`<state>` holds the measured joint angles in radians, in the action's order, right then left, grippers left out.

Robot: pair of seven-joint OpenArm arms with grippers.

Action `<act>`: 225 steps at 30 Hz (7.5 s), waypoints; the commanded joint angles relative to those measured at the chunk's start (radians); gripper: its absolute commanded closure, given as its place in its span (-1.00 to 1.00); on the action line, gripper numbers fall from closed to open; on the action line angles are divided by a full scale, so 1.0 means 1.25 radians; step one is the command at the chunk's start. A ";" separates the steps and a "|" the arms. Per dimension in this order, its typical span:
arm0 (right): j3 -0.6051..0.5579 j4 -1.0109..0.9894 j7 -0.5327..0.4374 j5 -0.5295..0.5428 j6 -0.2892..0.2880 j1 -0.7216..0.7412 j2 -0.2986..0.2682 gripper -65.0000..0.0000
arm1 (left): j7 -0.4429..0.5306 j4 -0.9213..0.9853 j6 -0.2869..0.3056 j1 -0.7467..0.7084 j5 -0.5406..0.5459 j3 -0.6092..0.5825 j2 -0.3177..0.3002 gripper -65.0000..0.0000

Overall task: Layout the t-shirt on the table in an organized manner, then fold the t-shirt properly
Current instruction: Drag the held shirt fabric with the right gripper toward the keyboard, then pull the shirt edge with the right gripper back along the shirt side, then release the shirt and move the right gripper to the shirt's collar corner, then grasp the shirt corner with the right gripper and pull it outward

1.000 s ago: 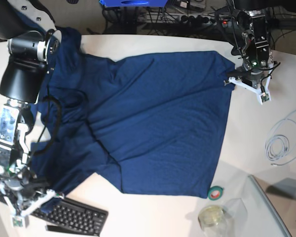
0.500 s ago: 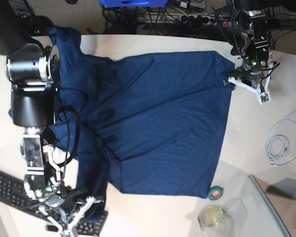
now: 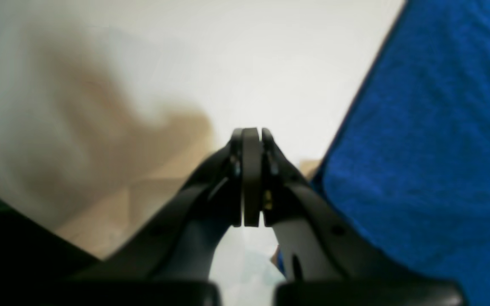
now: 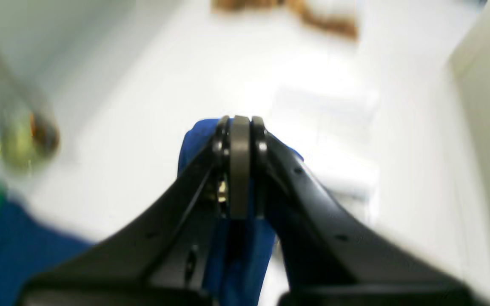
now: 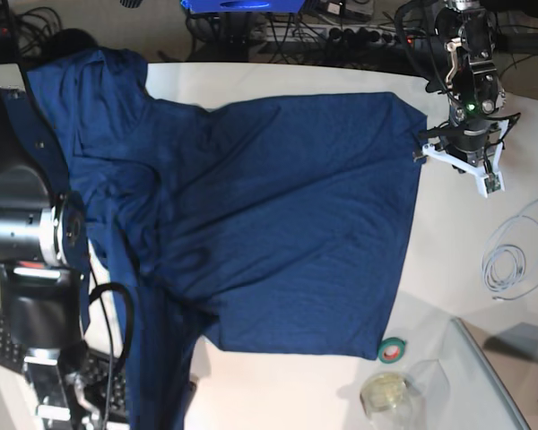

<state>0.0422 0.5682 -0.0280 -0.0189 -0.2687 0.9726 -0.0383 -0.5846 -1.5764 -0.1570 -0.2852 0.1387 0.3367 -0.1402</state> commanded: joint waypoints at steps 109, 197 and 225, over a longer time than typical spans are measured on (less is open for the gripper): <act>0.042 0.004 0.330 0.078 0.062 -0.232 -0.303 0.98 | 0.017 0.054 -0.005 0.029 -0.005 -0.059 0.018 1.00; -0.211 0.931 0.493 0.082 0.057 -1.011 -0.095 0.73 | 0.118 0.007 0.173 -0.170 0.372 0.142 0.109 -0.10; -0.087 0.931 0.491 0.084 0.062 -1.012 -0.073 0.73 | 0.123 0.124 0.201 -0.115 0.368 0.111 0.107 0.71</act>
<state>-0.0650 1.7145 0.6048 0.0864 -0.1978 -0.2977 -0.1287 -0.4072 -1.4143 0.1024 -0.4191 0.6060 0.4751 -0.0051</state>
